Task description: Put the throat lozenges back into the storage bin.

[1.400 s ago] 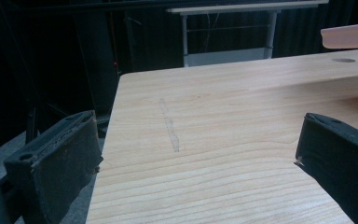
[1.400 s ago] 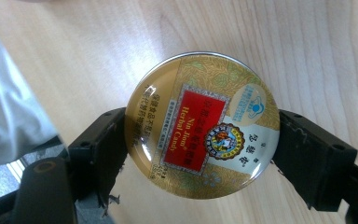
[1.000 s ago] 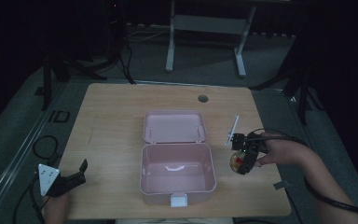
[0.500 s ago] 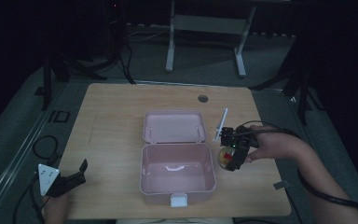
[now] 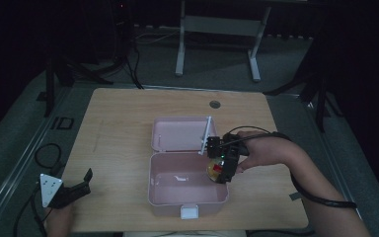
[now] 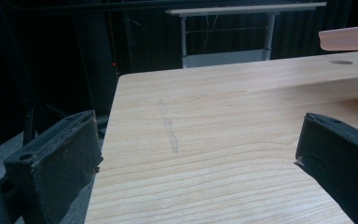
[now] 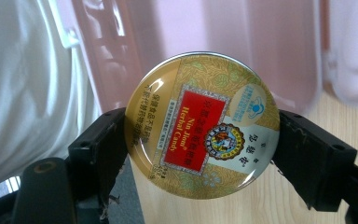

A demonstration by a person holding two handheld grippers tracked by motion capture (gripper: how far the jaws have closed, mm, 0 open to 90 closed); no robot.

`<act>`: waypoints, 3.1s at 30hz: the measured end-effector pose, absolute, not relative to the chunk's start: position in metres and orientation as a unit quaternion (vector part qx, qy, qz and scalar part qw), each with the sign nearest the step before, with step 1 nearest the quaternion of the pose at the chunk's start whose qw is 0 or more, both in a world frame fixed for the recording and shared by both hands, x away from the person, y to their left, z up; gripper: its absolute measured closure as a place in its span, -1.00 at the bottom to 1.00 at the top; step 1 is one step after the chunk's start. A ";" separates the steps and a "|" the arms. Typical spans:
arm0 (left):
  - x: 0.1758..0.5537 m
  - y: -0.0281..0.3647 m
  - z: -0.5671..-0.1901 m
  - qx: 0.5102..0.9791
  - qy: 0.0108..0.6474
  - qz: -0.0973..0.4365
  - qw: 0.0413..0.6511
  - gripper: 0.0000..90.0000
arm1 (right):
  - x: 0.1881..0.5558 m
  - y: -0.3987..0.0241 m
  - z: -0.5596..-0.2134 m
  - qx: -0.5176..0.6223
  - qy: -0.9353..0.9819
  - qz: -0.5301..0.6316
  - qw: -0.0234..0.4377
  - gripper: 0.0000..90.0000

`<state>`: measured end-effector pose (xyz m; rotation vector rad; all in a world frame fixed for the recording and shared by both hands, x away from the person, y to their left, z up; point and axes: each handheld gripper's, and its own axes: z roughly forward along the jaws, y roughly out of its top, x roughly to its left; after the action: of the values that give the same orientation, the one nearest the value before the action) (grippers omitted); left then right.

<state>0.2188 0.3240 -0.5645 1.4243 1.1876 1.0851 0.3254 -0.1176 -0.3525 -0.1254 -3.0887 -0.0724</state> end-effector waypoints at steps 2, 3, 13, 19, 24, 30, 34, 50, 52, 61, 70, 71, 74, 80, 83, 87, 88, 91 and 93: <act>0.219 0.324 -0.564 0.582 0.487 0.444 0.477 -0.99 | 0.323 -0.109 -0.355 -0.032 -0.999 -0.021 0.028 -0.54; 0.219 0.324 -0.564 0.583 0.486 0.443 0.477 -0.99 | 0.322 -0.105 -0.356 -0.027 -0.999 -0.021 0.028 -0.54; 0.219 0.325 -0.565 0.582 0.486 0.443 0.478 -0.99 | 0.322 -0.083 -0.390 -0.002 -0.999 -0.001 0.043 -0.54; 0.219 0.325 -0.565 0.582 0.486 0.443 0.478 -0.99 | 0.324 -0.079 -0.412 0.006 -0.998 0.003 0.055 -0.54; 0.219 0.325 -0.565 0.583 0.486 0.442 0.479 -0.99 | 0.325 -0.076 -0.429 0.009 -0.998 0.004 0.059 -0.54; 0.219 0.325 -0.565 0.582 0.486 0.442 0.480 -0.99 | 0.327 -0.077 -0.447 0.014 -0.998 0.011 0.068 -0.54; 0.219 0.325 -0.565 0.583 0.485 0.442 0.479 -0.99 | 0.327 -0.076 -0.459 0.012 -0.997 0.021 0.067 -0.54; 0.219 0.325 -0.565 0.583 0.485 0.441 0.480 -0.99 | 0.332 -0.077 -0.487 0.001 -0.996 0.060 0.070 -0.55; 0.219 0.325 -0.565 0.583 0.485 0.441 0.480 -0.99 | 0.333 -0.077 -0.487 -0.004 -0.995 0.063 0.072 -0.55; 0.219 0.325 -0.565 0.583 0.485 0.442 0.478 -0.99 | 0.335 -0.079 -0.474 -0.010 -0.997 0.035 0.067 -0.58; 0.219 0.324 -0.565 0.584 0.485 0.442 0.477 -0.99 | 0.339 -0.097 -0.424 -0.024 -0.998 -0.047 0.041 -0.60; 0.219 0.324 -0.565 0.584 0.485 0.442 0.477 -0.99 | 0.340 -0.100 -0.418 -0.026 -0.997 -0.058 0.038 -0.62; 0.219 0.324 -0.565 0.585 0.485 0.442 0.477 -0.99 | 0.342 -0.111 -0.402 -0.036 -0.995 -0.084 0.030 -0.69; 0.219 0.324 -0.565 0.585 0.485 0.443 0.476 -0.99 | 0.347 -0.139 -0.380 -0.056 -0.989 -0.136 0.007 -0.74; 0.219 0.324 -0.565 0.585 0.485 0.443 0.476 -0.99 | 0.351 -0.156 -0.371 -0.078 -0.983 -0.164 -0.001 -0.74; 0.219 0.324 -0.565 0.585 0.484 0.444 0.475 -0.99 | 0.355 -0.178 -0.369 -0.099 -0.978 -0.184 -0.021 -0.74; 0.219 0.324 -0.564 0.585 0.484 0.444 0.475 -0.99 | 0.356 -0.184 -0.369 -0.105 -0.976 -0.187 -0.029 -0.74; 0.219 0.324 -0.565 0.584 0.485 0.443 0.476 -0.99 | 0.359 -0.200 -0.373 -0.118 -0.971 -0.203 -0.049 -0.74; 0.219 0.324 -0.565 0.584 0.486 0.443 0.476 -0.99 | 0.362 -0.211 -0.376 -0.132 -0.967 -0.212 -0.055 -0.74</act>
<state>0.2186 0.3241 -0.5646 1.4270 1.1866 1.0821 0.3617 -0.2108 -0.3765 -0.4311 -3.1482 -0.6888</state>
